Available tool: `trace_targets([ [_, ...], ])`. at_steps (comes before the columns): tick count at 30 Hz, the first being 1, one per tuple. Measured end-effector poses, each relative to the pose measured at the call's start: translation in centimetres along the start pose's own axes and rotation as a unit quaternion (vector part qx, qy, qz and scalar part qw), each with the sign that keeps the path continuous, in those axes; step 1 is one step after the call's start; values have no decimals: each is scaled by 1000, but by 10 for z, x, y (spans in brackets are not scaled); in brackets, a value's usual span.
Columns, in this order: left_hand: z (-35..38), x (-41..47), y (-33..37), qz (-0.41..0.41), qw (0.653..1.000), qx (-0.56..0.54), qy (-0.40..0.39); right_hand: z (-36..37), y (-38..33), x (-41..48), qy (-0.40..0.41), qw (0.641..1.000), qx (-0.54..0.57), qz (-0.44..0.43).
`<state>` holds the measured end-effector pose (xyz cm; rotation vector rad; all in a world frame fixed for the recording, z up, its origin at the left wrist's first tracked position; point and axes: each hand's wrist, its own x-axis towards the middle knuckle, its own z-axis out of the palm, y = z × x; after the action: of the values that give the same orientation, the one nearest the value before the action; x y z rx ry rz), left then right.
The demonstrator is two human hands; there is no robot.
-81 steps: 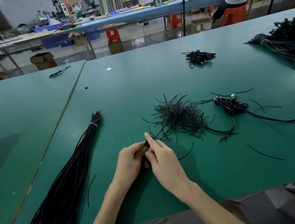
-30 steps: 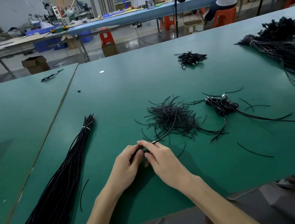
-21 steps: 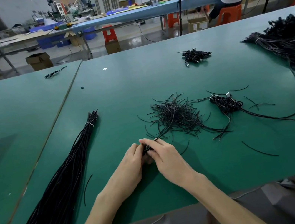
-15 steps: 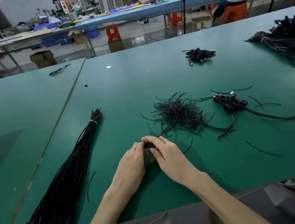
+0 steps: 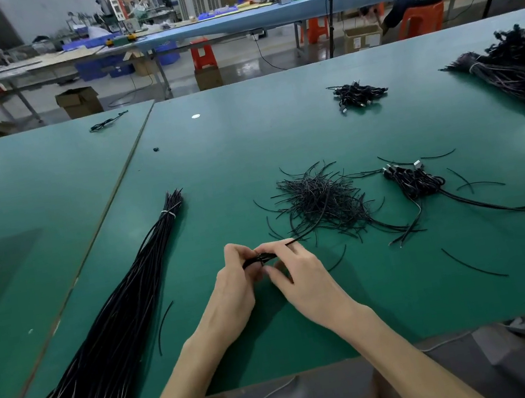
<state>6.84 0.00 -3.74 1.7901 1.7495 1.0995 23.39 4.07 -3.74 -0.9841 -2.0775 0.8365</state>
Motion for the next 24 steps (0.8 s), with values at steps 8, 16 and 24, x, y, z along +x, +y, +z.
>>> trace_targets([
  [8,-6,1,1,41,994,-91,-34,1,4,1,-8,999,30,-13],
  [16,-8,-1,11,26,985,-165,-43,0,3,2,-11,999,44,2],
  [24,-12,3,11,0,980,-201,-6,0,-2,2,44,992,121,7],
])
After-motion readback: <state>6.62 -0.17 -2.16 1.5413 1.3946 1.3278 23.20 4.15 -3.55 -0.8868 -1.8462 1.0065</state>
